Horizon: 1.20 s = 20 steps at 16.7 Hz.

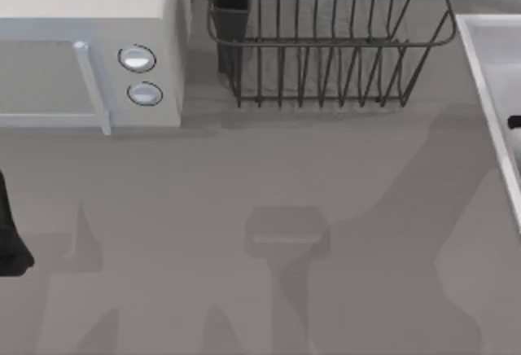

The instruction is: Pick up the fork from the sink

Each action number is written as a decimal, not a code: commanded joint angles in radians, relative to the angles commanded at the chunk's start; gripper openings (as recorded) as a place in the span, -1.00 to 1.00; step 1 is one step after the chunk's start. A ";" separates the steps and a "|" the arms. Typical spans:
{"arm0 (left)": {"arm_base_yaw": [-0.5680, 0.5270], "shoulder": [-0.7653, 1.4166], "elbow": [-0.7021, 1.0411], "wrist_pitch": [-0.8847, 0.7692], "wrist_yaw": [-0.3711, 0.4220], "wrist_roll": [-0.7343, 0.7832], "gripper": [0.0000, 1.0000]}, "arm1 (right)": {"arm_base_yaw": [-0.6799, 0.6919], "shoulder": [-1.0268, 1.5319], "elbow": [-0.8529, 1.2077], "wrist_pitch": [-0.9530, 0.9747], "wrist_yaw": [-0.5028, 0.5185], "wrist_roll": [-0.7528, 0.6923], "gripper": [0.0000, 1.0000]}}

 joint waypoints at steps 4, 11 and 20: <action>0.000 0.000 0.000 0.000 0.000 0.000 1.00 | 0.000 0.000 0.000 0.000 0.000 0.000 -1.00; 0.000 0.000 0.000 0.000 0.000 0.000 1.00 | 0.002 -0.053 0.049 -0.051 -0.009 0.007 -1.00; 0.000 0.000 0.000 0.000 0.000 0.000 1.00 | 0.001 -0.171 0.345 -0.479 -0.010 0.004 -1.00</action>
